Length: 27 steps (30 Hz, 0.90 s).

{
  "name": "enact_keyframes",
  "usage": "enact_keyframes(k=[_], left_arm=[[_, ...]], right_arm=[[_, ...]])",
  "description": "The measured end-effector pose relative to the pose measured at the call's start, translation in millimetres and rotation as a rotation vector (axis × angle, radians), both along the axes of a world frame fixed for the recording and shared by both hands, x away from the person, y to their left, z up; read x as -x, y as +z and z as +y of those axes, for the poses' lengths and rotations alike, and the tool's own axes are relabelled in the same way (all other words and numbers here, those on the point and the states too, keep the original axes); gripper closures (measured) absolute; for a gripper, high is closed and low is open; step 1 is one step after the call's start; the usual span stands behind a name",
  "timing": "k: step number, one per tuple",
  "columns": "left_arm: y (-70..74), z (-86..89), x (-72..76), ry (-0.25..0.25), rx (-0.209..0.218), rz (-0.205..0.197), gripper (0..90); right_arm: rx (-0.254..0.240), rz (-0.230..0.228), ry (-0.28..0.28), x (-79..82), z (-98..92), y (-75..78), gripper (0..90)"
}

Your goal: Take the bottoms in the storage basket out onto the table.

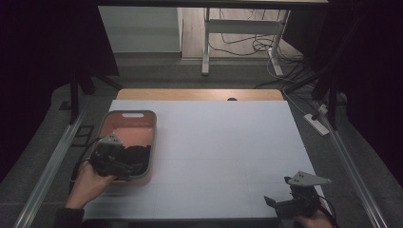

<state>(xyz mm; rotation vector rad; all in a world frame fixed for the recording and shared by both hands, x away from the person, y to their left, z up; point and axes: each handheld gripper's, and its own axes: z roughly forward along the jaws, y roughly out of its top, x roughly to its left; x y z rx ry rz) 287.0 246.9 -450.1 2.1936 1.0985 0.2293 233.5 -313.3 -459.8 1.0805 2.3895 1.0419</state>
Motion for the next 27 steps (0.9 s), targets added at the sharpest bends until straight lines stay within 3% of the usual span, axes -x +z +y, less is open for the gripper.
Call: enact_keyframes(k=[16,27], left_arm=[[-4.7,-1.7,-28.5,-0.097,-0.044,0.028,0.0],[-18.0,-9.4,-45.4,-0.204,-0.119,0.077,0.0]], right_arm=[[0.006,0.003,0.004,-0.3,0.8,-0.3,0.0],[0.009,0.005,0.005,-0.6,1.1,-0.5,0.0]])
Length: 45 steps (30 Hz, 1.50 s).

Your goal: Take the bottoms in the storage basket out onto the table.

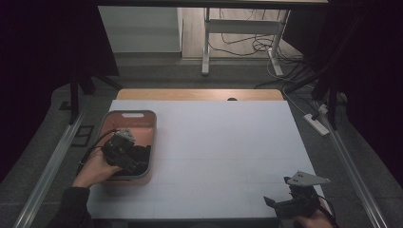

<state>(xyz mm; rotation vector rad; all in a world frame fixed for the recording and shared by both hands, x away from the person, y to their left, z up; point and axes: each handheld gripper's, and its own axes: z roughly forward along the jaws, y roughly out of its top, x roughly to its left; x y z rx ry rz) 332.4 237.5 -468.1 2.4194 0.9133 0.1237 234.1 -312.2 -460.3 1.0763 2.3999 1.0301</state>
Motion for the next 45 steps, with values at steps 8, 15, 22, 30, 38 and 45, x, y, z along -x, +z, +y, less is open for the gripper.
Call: enact_keyframes(k=[8,15,22,30,38,45], left_arm=[[-8.7,-2.0,-9.1,0.009,-0.09,0.051,0.0],[-24.1,-1.3,-17.4,0.011,-0.165,0.095,0.0],[-43.4,-2.6,-21.9,0.025,-0.211,0.146,0.0],[-48.9,-7.0,-25.6,0.052,-0.224,0.177,0.0],[-40.6,-7.9,-25.2,0.061,-0.209,0.169,28.6],[-35.6,-7.0,-28.9,0.114,-0.19,0.193,59.5]], right_arm=[[0.0,0.002,0.001,0.0,0.1,0.0,0.0],[0.0,0.002,0.003,0.0,0.0,-0.1,0.0],[0.003,0.001,0.007,0.3,0.5,-0.2,0.0],[0.01,0.0,0.011,0.4,0.9,-0.4,0.0],[0.02,-0.001,0.016,0.8,2.1,-0.6,0.0],[0.021,-0.001,0.018,0.8,2.1,-0.7,0.0]])
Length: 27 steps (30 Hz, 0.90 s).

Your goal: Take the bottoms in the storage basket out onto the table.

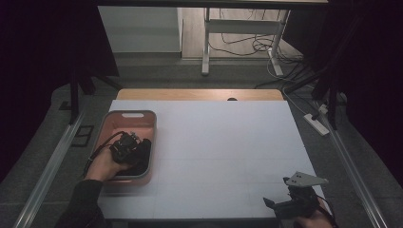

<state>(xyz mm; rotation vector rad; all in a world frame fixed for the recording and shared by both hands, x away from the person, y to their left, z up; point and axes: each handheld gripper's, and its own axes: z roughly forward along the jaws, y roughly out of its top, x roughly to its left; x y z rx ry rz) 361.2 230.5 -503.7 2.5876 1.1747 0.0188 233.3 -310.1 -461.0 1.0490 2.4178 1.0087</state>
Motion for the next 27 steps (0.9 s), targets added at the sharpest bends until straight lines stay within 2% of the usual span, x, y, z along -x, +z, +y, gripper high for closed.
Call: enact_keyframes(k=[4,10,13,17,23,27], left_arm=[[1.9,-1.8,0.0,0.006,-0.014,-0.011,65.6],[5.5,2.3,-0.4,0.025,0.007,-0.033,68.8],[8.2,5.9,0.4,0.042,0.02,-0.061,69.1],[14.4,10.5,1.5,0.073,0.058,-0.087,69.3],[24.9,19.4,4.5,0.118,0.124,-0.148,69.7],[34.0,26.2,6.2,0.153,0.173,-0.17,69.9]], right_arm=[[0.0,0.0,0.0,0.0,0.0,0.0,0.0],[-0.002,0.0,0.0,-0.1,-0.1,0.1,0.0],[-0.003,0.0,0.0,-0.1,-0.2,0.2,0.0],[-0.003,0.0,0.0,-0.1,-0.1,0.2,0.0],[-0.006,0.0,0.0,-0.1,-0.4,0.3,0.0],[-0.006,0.0,0.0,-0.1,-0.4,0.3,0.0]])
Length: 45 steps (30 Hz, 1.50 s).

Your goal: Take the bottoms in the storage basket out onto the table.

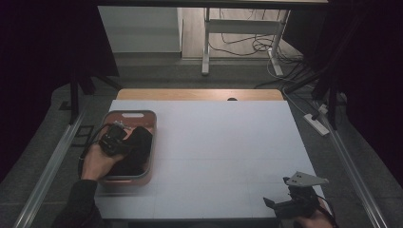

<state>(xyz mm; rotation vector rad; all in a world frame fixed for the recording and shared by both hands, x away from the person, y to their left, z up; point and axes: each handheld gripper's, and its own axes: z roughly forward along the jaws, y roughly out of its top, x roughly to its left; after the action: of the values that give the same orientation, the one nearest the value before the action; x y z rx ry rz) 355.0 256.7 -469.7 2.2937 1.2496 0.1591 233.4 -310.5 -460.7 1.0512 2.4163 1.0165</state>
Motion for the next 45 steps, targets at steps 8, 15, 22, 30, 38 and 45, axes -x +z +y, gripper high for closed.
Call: enact_keyframes(k=[8,15,22,30,38,45], left_arm=[[14.6,8.9,6.6,0.022,0.065,-0.063,70.3],[27.3,18.5,11.6,0.039,0.125,-0.109,70.4],[42.1,22.1,15.3,0.04,0.152,-0.15,70.4],[61.5,25.8,18.1,0.038,0.187,-0.194,70.4],[77.9,23.2,16.4,0.03,0.191,-0.222,70.4],[97.4,19.5,14.2,0.021,0.18,-0.25,70.4]], right_arm=[[0.002,0.0,-0.001,0.1,-0.1,0.2,0.0],[0.0,0.001,-0.002,-0.1,0.0,0.0,0.0],[0.0,0.005,-0.007,-0.5,-0.1,0.0,0.0],[-0.005,0.002,-0.013,-0.5,-0.7,0.2,0.0],[-0.007,0.002,-0.015,-0.4,-0.9,0.3,0.0],[-0.006,0.003,-0.014,-0.5,-0.7,0.1,0.0]])
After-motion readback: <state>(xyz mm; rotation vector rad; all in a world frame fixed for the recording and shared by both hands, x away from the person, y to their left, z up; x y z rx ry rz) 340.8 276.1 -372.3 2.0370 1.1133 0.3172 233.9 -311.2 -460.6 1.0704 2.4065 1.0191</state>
